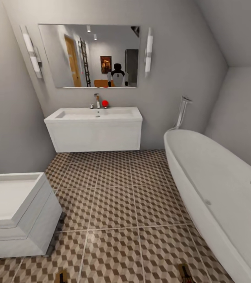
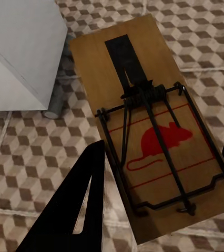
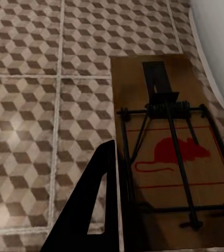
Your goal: Take the four mousetraps from the cabinet in the bathroom and place them on the bathroom floor. Make sure all four end up on the same floor surface, and ensure that at least two of them are either under or directly next to the same bathroom sink.
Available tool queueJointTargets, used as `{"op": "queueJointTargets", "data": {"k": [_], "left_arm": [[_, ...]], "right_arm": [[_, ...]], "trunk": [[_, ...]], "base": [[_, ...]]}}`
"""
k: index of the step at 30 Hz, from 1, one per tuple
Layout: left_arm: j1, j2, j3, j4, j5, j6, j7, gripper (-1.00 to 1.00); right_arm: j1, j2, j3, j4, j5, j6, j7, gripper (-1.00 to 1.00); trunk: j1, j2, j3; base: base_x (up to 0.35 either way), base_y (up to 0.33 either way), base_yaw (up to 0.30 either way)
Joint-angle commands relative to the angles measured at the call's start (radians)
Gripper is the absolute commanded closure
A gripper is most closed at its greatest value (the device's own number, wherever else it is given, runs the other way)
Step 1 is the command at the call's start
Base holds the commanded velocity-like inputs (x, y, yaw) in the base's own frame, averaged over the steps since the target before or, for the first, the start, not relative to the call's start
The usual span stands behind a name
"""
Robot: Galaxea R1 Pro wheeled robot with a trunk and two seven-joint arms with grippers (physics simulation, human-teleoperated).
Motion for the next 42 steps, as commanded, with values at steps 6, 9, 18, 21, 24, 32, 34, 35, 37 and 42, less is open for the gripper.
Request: {"op": "queueJointTargets", "data": {"k": [6, 9, 18, 21, 24, 32, 34, 35, 37, 42], "left_arm": [[-0.002, -0.001, -0.009, 0.004, 0.003, -0.005, 0.005, 1.00], [-0.002, -0.001, -0.009, 0.004, 0.003, -0.005, 0.005, 1.00], [-0.002, -0.001, -0.009, 0.004, 0.003, -0.005, 0.005, 1.00], [-0.002, -0.001, -0.009, 0.004, 0.003, -0.005, 0.005, 1.00], [-0.001, -0.001, -0.009, 0.004, 0.003, -0.005, 0.005, 1.00], [-0.002, -0.001, -0.009, 0.004, 0.003, -0.005, 0.005, 1.00], [-0.002, -0.001, -0.009, 0.004, 0.003, -0.005, 0.005, 1.00], [-0.002, -0.001, -0.009, 0.004, 0.003, -0.005, 0.005, 1.00], [-0.002, -0.001, -0.009, 0.004, 0.003, -0.005, 0.005, 1.00], [-0.002, -0.001, -0.009, 0.004, 0.003, -0.005, 0.005, 1.00]], "right_arm": [[0.000, 0.000, -0.001, 0.000, 0.008, -0.002, -0.006, 1.00], [0.000, 0.000, -0.001, 0.000, 0.008, -0.002, -0.005, 1.00], [0.000, 0.000, -0.001, 0.000, 0.008, -0.002, -0.005, 1.00], [0.000, 0.000, -0.001, 0.000, 0.008, -0.002, -0.005, 1.00], [0.000, 0.000, -0.001, 0.000, 0.008, -0.002, -0.005, 1.00], [0.000, 0.000, -0.001, 0.000, 0.008, -0.002, -0.005, 1.00], [0.000, 0.000, -0.001, 0.000, 0.008, -0.002, -0.005, 1.00], [0.000, 0.000, -0.001, 0.000, 0.008, -0.002, -0.005, 1.00], [0.000, 0.000, -0.001, 0.000, 0.008, -0.002, -0.005, 1.00], [0.000, 0.000, 0.000, -0.001, 0.009, -0.010, -0.005, 1.00]], "trunk": [[0.001, 0.000, -0.001], [0.001, 0.000, -0.001], [0.001, 0.000, -0.001], [0.001, 0.000, -0.001], [0.001, 0.000, -0.001], [0.001, 0.000, -0.001], [0.001, 0.000, -0.001], [0.001, 0.000, -0.001], [0.001, 0.000, -0.001], [0.001, 0.000, -0.001]], "base": [[0.312, 0.000, 0.260], [0.312, 0.000, 0.079], [0.312, 0.000, 0.009], [0.312, 0.000, 0.000], [0.312, 0.000, 0.000], [0.312, 0.000, 0.000], [0.312, 0.000, 0.000], [0.313, 0.000, 0.000], [0.313, 0.000, 0.000], [0.313, 0.000, 0.000]]}}
